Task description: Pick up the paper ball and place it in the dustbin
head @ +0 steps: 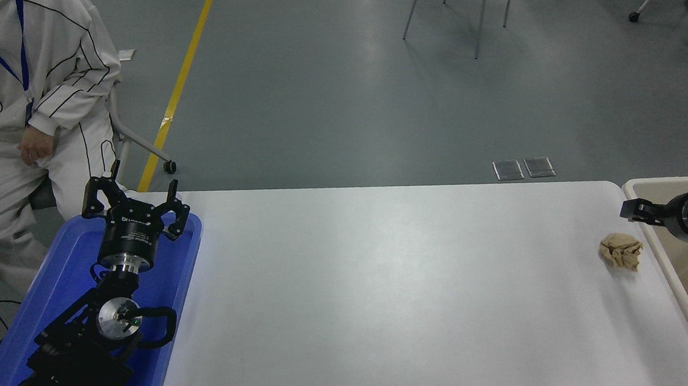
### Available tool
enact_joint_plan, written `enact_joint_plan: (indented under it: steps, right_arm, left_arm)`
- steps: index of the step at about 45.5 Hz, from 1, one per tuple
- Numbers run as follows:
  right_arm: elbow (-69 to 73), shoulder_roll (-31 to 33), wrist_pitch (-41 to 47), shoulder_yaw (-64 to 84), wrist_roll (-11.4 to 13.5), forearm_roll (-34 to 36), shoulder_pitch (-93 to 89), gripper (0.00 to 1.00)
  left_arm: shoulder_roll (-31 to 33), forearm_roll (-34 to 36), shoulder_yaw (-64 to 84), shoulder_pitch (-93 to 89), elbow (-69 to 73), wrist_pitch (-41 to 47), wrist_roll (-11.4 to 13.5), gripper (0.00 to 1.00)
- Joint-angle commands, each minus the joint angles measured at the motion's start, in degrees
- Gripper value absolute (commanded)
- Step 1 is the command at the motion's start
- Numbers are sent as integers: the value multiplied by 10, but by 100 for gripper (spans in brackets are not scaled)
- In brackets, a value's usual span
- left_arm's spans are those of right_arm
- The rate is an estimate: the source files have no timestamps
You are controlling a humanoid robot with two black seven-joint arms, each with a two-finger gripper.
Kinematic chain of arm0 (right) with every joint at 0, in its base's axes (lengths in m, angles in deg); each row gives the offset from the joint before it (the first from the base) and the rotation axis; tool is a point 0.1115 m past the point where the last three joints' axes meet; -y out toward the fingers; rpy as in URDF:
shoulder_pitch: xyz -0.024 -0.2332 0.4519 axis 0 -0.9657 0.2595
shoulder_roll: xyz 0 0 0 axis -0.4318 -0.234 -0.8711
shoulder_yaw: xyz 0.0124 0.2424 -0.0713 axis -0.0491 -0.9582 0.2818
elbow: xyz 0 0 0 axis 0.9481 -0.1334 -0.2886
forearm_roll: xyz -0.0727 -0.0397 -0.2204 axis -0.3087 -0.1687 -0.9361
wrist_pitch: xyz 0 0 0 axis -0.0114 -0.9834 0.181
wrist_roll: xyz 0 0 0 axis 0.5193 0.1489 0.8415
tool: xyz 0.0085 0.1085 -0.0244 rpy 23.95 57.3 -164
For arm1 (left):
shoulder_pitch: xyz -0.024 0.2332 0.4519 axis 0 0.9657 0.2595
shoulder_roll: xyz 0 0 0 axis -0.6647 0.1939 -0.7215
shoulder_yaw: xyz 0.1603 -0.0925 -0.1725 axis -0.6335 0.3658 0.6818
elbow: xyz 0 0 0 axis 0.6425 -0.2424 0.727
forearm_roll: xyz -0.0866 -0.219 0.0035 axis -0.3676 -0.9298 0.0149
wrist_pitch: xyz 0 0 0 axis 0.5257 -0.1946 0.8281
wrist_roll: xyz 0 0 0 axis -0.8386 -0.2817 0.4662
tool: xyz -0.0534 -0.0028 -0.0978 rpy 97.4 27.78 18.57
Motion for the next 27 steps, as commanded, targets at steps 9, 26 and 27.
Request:
enact_joint_plan:
  steps: [9,26,27]
  right_arm:
    - [-49,-49,-64,-12,0,1,-59,100]
    - [-99,-69,-82,-36,0,1,-103,100]
    - [-101,-70,-83,-38,0,1,-105,100]
  left_arm:
    - [0,0,0,0,0,0,0,100]
    - [0,0,0,0,0,0,0,100]
    - [0,0,0,0,0,0,0,100]
